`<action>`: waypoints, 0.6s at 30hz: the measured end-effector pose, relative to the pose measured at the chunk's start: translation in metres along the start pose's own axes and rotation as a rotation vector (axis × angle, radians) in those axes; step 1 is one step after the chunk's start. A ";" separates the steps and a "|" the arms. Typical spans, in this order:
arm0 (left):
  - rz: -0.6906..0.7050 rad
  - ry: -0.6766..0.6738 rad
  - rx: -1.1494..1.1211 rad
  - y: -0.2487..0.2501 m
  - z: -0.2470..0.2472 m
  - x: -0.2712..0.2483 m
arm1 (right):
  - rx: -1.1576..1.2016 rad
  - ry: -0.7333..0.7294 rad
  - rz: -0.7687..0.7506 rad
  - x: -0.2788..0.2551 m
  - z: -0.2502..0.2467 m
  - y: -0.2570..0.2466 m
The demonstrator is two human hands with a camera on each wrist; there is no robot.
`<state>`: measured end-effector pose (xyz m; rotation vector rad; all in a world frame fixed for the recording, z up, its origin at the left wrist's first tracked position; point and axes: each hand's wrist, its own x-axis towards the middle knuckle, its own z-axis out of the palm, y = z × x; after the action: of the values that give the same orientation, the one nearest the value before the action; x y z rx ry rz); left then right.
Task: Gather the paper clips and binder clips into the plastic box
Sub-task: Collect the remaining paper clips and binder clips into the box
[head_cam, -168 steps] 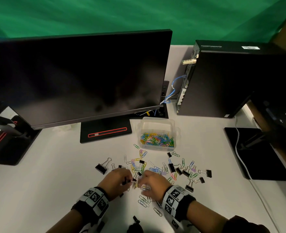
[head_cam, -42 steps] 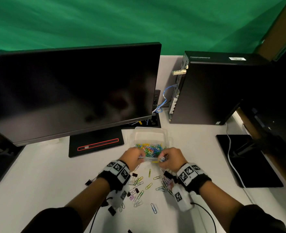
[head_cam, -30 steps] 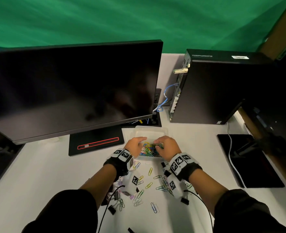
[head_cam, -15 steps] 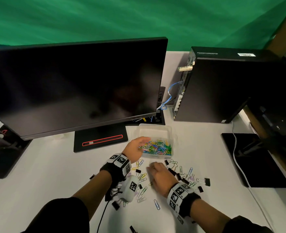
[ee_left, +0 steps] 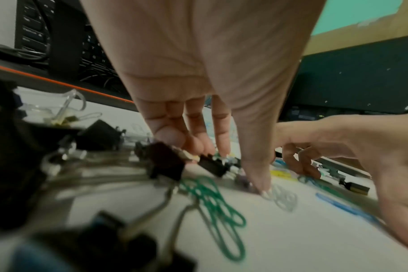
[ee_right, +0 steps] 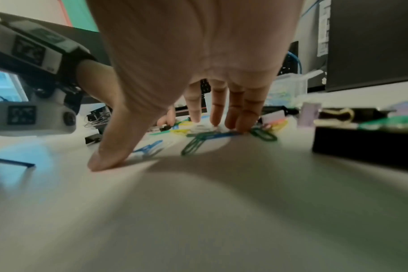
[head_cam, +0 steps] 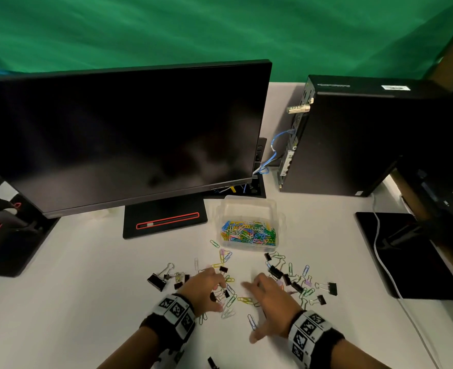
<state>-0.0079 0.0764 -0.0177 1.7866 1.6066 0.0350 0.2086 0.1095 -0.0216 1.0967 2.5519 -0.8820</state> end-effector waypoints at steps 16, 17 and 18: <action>0.005 0.099 0.055 -0.019 -0.001 -0.021 | 0.300 0.103 -0.073 0.015 0.006 -0.003; -0.010 0.095 0.077 -0.019 -0.002 -0.023 | 0.280 0.086 -0.077 0.016 0.003 -0.005; -0.021 0.099 0.095 -0.019 -0.004 -0.025 | 0.258 0.066 -0.079 0.018 0.001 -0.006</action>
<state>-0.0312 0.0557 -0.0140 1.8660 1.7226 0.0387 0.1922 0.1163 -0.0269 1.1152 2.6040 -1.2444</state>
